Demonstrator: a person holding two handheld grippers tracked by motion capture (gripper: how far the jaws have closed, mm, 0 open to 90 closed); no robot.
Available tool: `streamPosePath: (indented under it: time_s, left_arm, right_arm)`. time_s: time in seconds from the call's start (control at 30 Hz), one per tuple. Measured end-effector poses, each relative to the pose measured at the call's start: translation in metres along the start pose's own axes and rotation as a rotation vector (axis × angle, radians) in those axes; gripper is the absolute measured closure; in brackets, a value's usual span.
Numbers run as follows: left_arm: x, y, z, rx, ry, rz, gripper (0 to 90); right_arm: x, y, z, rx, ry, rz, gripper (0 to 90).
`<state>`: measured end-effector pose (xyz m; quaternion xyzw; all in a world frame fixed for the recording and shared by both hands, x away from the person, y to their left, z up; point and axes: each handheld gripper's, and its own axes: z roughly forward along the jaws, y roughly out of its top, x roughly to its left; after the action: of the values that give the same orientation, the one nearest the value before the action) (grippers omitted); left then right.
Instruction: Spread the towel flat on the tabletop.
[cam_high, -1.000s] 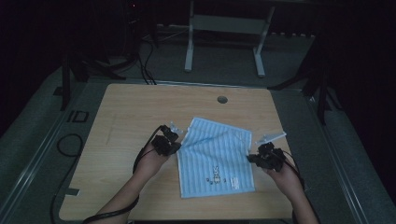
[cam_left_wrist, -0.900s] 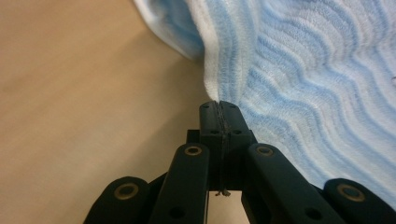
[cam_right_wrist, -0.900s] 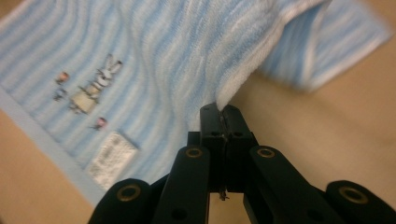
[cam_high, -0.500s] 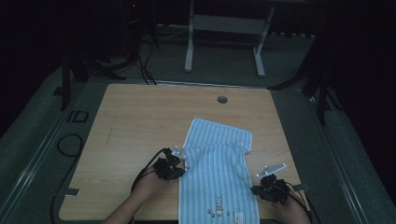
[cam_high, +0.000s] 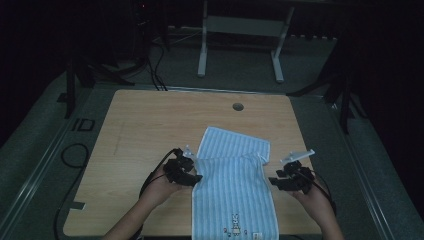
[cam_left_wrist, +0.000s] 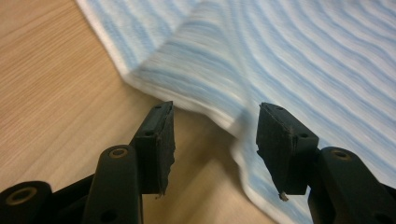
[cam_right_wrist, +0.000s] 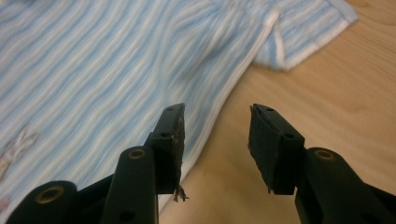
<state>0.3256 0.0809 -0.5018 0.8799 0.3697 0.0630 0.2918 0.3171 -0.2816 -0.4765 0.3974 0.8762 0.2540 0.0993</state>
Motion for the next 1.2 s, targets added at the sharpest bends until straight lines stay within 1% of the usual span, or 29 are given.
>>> streamPosePath:
  time_s: [0.03,0.07,0.1,0.13,0.17,0.2,0.23,0.27,0.3,0.33,0.37,0.4,0.43,0.47,0.5,0.53,0.57,0.67,0.7,0.8,0.83,0.9,0.93,0.97,1.0,1.07,1.13,1.17,1.2]
  left_arm:
    - [0.002,0.001,0.004,0.006,0.0,-0.007,47.0]
    - [0.004,0.003,0.008,0.01,-0.008,-0.019,47.0]
    - [0.005,0.004,0.011,0.011,-0.02,-0.025,47.0]
    - [0.006,0.005,0.014,0.013,-0.029,-0.029,47.1]
    - [0.006,0.007,0.017,0.011,-0.039,-0.037,47.1]
    - [0.007,0.009,0.02,0.007,-0.049,-0.041,47.1]
    - [0.007,0.01,0.023,0.009,-0.056,-0.046,48.7]
    - [0.007,0.012,0.025,0.01,-0.057,-0.045,48.7]
    - [0.007,0.014,0.028,0.012,-0.062,-0.042,52.6]
    - [0.007,0.014,0.028,0.012,-0.062,-0.042,57.4]
    - [0.008,0.015,0.03,0.013,-0.069,-0.04,62.6]
    - [0.008,0.015,0.031,0.013,-0.066,-0.041,62.6]
    - [0.008,0.015,0.032,0.008,-0.067,-0.04,74.2]
    - [0.008,0.015,0.031,0.001,-0.065,-0.038,80.1]
    - [0.007,0.015,0.03,-0.002,-0.064,-0.037,84.8]
    - [0.006,0.014,0.027,-0.009,-0.053,-0.022,85.8]
    - [0.005,0.014,0.025,-0.015,-0.048,-0.018,86.3]
    - [0.0,0.009,0.013,-0.047,-0.059,-0.011,86.7]
    - [-0.002,0.007,0.009,-0.058,-0.066,-0.012,86.7]
    - [-0.008,-0.001,-0.001,-0.065,-0.095,-0.004,86.5]
    - [-0.01,-0.003,-0.003,-0.058,-0.108,0.006,86.5]
    - [-0.016,-0.01,-0.007,-0.055,-0.128,0.018,86.3]
    - [-0.02,-0.015,-0.008,-0.047,-0.159,0.021,86.2]
    - [-0.023,-0.019,-0.009,-0.041,-0.18,0.023,85.5]
    - [-0.026,-0.022,-0.009,-0.035,-0.193,0.024,85.1]
    - [-0.033,-0.03,-0.007,-0.005,-0.221,0.038,84.9]
    - [-0.04,-0.039,-0.004,0.04,-0.241,0.066,83.3]
    - [-0.042,-0.042,-0.002,0.055,-0.252,0.072,81.2]
    - [-0.045,-0.046,-0.001,0.086,-0.267,0.09,78.0]
  right_arm:
    - [-0.007,0.01,0.014,0.013,0.009,0.018,55.0]
    - [-0.01,0.014,0.022,0.023,0.013,0.024,53.4]
    - [-0.013,0.018,0.03,0.041,0.029,0.026,50.3]
    - [-0.013,0.018,0.03,0.041,0.029,0.026,50.3]
    - [-0.014,0.021,0.038,0.065,0.028,0.022,49.2]
    - [-0.015,0.023,0.046,0.089,0.017,0.008,47.1]
    - [-0.017,0.027,0.061,0.126,0.032,0.018,46.1]
    - [-0.017,0.027,0.061,0.126,0.032,0.018,46.1]
    - [-0.02,0.029,0.07,0.135,0.054,0.039,50.4]
    - [-0.02,0.029,0.07,0.135,0.054,0.039,50.4]
    - [-0.019,0.031,0.074,0.133,0.071,0.032,67.4]
    - [-0.019,0.031,0.074,0.133,0.071,0.032,67.4]
    - [-0.019,0.031,0.074,0.138,0.077,0.034,78.6]
    - [-0.018,0.032,0.073,0.14,0.072,0.025,85.4]
    - [-0.015,0.032,0.069,0.139,0.063,0.01,86.4]
    - [-0.014,0.031,0.067,0.133,0.065,0.005,86.6]
    - [-0.012,0.03,0.06,0.115,0.061,-0.005,86.7]
    - [-0.006,0.024,0.042,0.073,0.043,-0.015,86.8]
    - [-0.004,0.019,0.033,0.051,0.038,-0.023,86.7]
    - [0.005,0.007,0.012,0.018,0.03,-0.036,86.6]
    - [0.009,0.001,0.003,0.003,0.031,-0.043,86.6]
    - [0.015,-0.01,-0.009,-0.011,0.031,-0.047,86.5]
    - [0.017,-0.014,-0.012,-0.017,0.035,-0.046,86.5]
    - [0.021,-0.021,-0.016,-0.017,0.043,-0.046,86.4]
    - [0.024,-0.026,-0.017,-0.009,0.04,-0.052,86.3]
    - [0.031,-0.037,-0.014,0.019,0.046,-0.052,86.3]
    - [0.037,-0.047,-0.007,0.062,0.058,-0.068,85.3]
    - [0.039,-0.051,-0.002,0.084,0.068,-0.065,83.4]
    - [0.04,-0.054,0.001,0.1,0.074,-0.065,80.3]
